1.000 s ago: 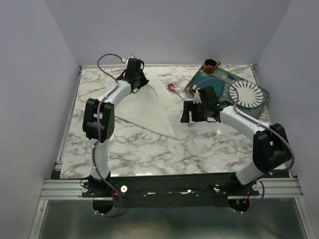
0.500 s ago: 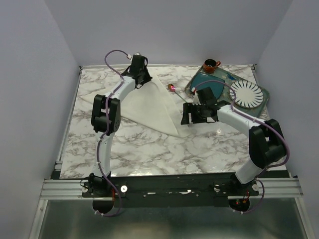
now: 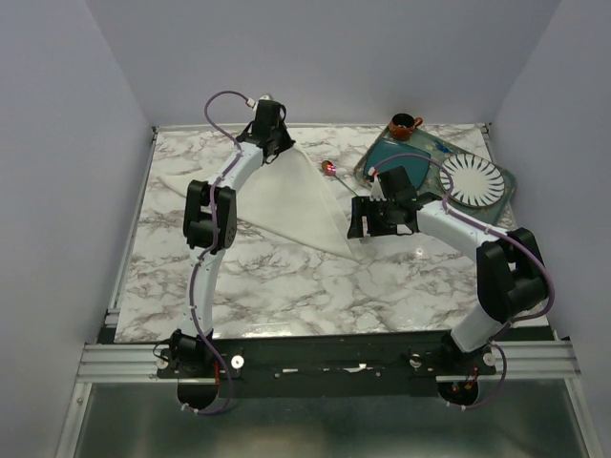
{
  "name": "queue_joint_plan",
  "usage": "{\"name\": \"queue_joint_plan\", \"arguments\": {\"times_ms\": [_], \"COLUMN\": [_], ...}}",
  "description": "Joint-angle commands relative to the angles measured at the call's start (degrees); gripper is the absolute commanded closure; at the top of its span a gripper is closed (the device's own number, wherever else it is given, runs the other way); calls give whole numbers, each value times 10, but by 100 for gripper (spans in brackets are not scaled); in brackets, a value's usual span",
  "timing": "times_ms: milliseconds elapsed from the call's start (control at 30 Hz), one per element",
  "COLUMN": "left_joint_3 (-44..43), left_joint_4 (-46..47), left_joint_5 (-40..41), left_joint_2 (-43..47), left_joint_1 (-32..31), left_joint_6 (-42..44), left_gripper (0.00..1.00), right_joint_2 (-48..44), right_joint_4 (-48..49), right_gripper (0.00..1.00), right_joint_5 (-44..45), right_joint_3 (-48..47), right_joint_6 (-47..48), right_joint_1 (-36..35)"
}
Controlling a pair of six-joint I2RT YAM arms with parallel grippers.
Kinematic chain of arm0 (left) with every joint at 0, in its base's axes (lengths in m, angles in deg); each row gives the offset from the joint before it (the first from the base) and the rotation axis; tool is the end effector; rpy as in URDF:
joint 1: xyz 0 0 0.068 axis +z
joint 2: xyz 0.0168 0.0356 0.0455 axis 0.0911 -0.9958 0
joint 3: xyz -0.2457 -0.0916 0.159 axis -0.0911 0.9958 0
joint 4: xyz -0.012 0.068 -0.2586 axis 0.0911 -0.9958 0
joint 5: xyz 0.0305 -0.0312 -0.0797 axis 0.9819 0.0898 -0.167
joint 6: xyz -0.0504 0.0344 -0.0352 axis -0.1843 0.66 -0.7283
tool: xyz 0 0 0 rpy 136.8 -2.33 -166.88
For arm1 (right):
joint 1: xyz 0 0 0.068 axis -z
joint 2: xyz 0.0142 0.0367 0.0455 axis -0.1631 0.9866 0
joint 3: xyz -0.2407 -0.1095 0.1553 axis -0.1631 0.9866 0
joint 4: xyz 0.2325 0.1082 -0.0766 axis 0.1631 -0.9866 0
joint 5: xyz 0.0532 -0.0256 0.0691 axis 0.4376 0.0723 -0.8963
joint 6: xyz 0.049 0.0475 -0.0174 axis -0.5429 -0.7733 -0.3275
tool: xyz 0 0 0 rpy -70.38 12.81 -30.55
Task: Fold the napkin, place the utensils inside, and roll it up
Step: Fold the napkin
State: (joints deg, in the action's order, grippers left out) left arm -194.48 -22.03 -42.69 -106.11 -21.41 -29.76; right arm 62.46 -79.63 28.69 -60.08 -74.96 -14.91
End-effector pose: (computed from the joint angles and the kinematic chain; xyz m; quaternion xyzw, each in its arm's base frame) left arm 0.5870 -0.1706 0.2271 -0.1838 0.8605 -0.2275 0.4171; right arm 0.3194 0.1592 0.2176 -0.0956 0.9445 0.2101 0.2339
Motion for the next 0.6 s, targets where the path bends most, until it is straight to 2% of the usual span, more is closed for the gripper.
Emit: {"name": "queue_joint_plan", "arguments": {"times_ms": [0, 567], "left_joint_3": [-24, -64], "left_joint_4": [10, 28], "left_joint_5": [-1, 15], "left_joint_2": [-15, -55], "left_joint_1": [8, 19], "left_joint_6": [-11, -48], "left_gripper": [100, 100], "right_joint_2": [0, 6], "right_joint_4": [-2, 1], "right_gripper": [19, 19], "right_joint_5": [8, 12], "right_joint_3": [-1, 6], "right_joint_6": [3, 1], "right_joint_1": [3, 5]}}
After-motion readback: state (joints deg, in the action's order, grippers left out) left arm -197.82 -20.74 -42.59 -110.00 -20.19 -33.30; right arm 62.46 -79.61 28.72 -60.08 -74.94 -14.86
